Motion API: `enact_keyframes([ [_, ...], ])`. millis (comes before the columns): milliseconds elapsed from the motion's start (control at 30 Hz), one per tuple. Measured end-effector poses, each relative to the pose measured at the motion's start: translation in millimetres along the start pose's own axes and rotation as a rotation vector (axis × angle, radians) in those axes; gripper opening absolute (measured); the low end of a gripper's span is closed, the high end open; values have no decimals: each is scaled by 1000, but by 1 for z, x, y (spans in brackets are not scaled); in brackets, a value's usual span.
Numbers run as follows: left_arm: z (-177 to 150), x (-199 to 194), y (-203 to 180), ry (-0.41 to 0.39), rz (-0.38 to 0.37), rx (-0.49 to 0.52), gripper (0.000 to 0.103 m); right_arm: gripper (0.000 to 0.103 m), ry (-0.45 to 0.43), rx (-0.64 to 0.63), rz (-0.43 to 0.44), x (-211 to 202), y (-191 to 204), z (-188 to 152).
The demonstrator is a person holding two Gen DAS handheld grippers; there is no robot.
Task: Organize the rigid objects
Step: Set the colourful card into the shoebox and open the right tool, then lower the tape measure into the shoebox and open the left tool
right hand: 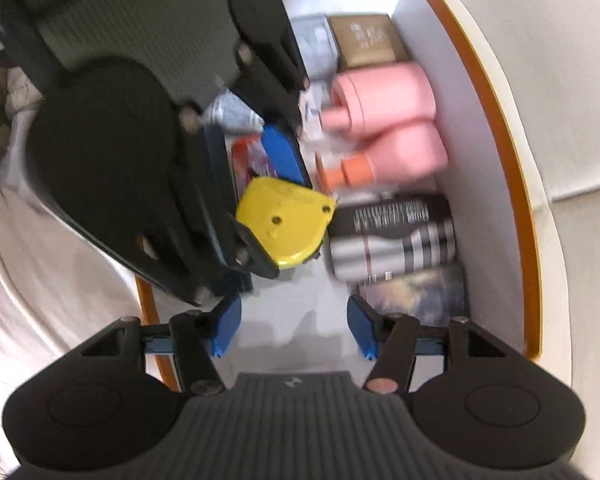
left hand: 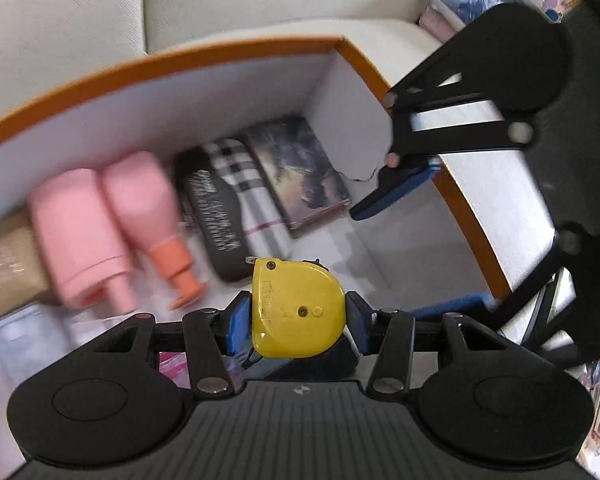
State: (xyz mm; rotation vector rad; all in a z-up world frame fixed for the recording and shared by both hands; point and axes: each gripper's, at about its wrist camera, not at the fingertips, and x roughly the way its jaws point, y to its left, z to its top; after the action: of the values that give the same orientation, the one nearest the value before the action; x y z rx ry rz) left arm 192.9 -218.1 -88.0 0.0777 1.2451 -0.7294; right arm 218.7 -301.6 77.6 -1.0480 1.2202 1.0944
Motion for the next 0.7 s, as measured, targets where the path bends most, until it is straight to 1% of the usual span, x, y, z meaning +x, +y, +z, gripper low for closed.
enact_keyframes([
  [33,2,6,-2,10,-6,-5,57,60,3,10,0,11,1,-10],
  [133,7,18,-7,32,5,-1,57,60,13,15,0,15,4,-22],
  [167,8,21,-9,36,9,5,57,60,14,20,0,23,16,-20],
  [300,11,26,-11,42,22,6,57,60,12,20,8,29,15,-27],
  [333,11,27,-12,42,23,6,57,60,12,19,7,27,8,-31],
  [600,11,28,-19,46,30,9,58,61,19,31,4,30,11,-39],
  [633,10,25,-20,43,35,11,61,61,19,32,5,50,7,-37],
  [700,8,18,-21,24,29,10,62,62,19,31,1,51,9,-38],
])
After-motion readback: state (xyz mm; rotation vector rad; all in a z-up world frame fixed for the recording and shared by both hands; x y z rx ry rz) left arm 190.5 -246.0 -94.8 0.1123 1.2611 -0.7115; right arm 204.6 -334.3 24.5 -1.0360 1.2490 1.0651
